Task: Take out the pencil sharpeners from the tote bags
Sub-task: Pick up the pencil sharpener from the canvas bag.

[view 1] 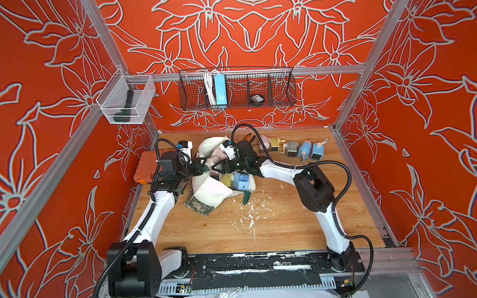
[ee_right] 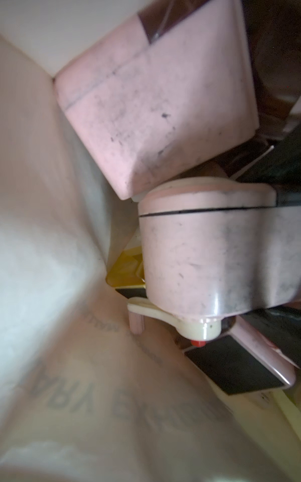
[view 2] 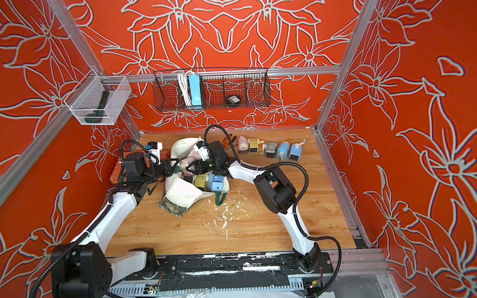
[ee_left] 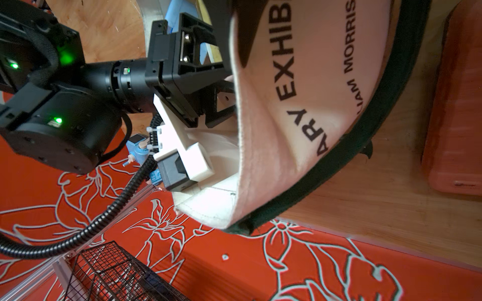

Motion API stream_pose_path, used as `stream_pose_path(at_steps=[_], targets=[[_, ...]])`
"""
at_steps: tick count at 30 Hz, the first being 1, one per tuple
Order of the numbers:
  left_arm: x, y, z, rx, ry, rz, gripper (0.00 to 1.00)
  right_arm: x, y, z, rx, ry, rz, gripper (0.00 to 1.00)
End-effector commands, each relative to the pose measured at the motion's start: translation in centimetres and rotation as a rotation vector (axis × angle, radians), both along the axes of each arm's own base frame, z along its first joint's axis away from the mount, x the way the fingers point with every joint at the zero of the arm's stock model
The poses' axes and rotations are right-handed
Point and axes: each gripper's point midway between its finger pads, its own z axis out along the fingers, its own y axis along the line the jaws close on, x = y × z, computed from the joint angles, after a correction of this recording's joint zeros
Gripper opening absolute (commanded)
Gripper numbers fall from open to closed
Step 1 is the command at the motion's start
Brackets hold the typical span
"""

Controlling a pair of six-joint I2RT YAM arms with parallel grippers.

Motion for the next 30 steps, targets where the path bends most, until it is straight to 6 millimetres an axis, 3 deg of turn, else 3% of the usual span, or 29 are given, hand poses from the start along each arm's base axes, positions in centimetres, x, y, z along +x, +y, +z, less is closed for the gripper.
stream_pose_path(at_steps=[1,5,8,21,30], targets=[[0.0,-1.3,1.5,-0.01,-0.049,-0.063,0.0,-2.9,0.3,5.7,0.093,-0.134,0.101,0.35],[0.0,-1.2,1.4,-0.009,-0.047,-0.062,0.0,-3.3,-1.4,7.7,0.089,-0.232,0.061,0.29],[0.0,-1.2,1.3,-0.007,-0.047,-0.061,0.0,-3.4,-2.5,8.1,0.065,-0.272,0.036,0.26],[0.0,-1.1,1.4,-0.007,-0.047,-0.058,0.0,-4.6,-8.0,10.4,-0.032,-0.37,-0.082,0.26],[-0.1,-1.2,1.5,-0.007,-0.05,-0.059,0.0,-5.1,-13.2,12.1,-0.068,-0.359,-0.212,0.24]])
